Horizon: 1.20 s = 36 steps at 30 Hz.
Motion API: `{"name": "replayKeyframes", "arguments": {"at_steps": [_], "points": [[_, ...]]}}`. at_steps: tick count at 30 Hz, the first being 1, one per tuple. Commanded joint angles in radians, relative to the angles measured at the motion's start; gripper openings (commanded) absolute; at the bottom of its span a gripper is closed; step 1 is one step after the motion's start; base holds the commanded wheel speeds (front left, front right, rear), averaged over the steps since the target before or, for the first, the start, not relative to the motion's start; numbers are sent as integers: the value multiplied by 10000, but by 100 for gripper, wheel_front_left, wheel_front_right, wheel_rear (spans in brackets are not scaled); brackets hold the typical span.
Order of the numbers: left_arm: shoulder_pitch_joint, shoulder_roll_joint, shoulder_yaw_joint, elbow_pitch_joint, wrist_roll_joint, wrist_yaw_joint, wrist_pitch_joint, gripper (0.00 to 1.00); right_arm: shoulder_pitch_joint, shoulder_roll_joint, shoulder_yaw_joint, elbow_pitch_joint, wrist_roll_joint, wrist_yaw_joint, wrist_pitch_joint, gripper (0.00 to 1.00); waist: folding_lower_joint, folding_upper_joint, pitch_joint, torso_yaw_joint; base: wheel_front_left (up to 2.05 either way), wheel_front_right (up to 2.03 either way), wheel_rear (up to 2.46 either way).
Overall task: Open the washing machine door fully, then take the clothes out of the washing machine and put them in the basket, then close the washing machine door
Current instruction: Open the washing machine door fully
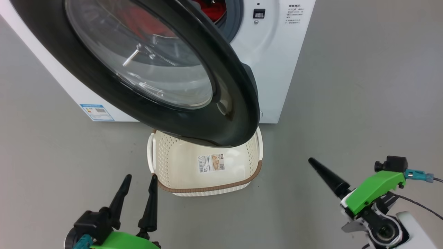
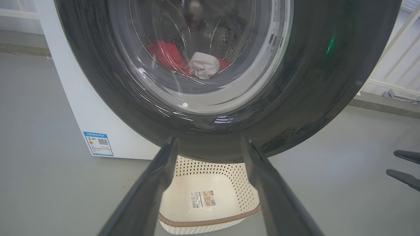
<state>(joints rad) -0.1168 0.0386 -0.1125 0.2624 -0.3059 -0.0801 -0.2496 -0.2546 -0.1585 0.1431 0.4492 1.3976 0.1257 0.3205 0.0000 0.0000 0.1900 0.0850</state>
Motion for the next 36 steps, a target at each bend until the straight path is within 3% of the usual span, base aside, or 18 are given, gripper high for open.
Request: {"name": "replayKeyframes", "arguments": {"at_steps": [1, 13, 19, 22, 27, 36], "points": [[9, 116, 372, -198, 112, -64, -122, 100, 126, -217, 435, -395, -326, 50, -338, 100, 0, 0, 30, -27, 0, 0, 0], [-77, 116, 408, -163, 123, -135, -122, 100, 20, -1461, 2952, -367, -1609, 50, -3337, 100, 0, 0, 101, -114, 0, 0, 0], [-77, 116, 414, -100, 107, -130, -122, 100, -319, -1993, 4197, 438, -2542, 50, -5378, 100, 0, 0, 80, -88, 0, 0, 0], [-60, 116, 426, -96, 104, -119, -122, 100, -527, -2080, 4463, 895, -3200, 50, -5773, 100, 0, 0, 68, -95, 0, 0, 0], [-67, 116, 445, -125, 112, -114, -122, 100, -468, -1719, 3053, 847, -5157, 50, -5817, 100, 0, 0, 100, -113, 0, 0, 0], [-109, 116, 434, -126, 119, -96, -122, 100, 657, -569, 286, -605, -9013, 50, -5821, 100, 0, 0, 100, -90, 0, 0, 0]]}}
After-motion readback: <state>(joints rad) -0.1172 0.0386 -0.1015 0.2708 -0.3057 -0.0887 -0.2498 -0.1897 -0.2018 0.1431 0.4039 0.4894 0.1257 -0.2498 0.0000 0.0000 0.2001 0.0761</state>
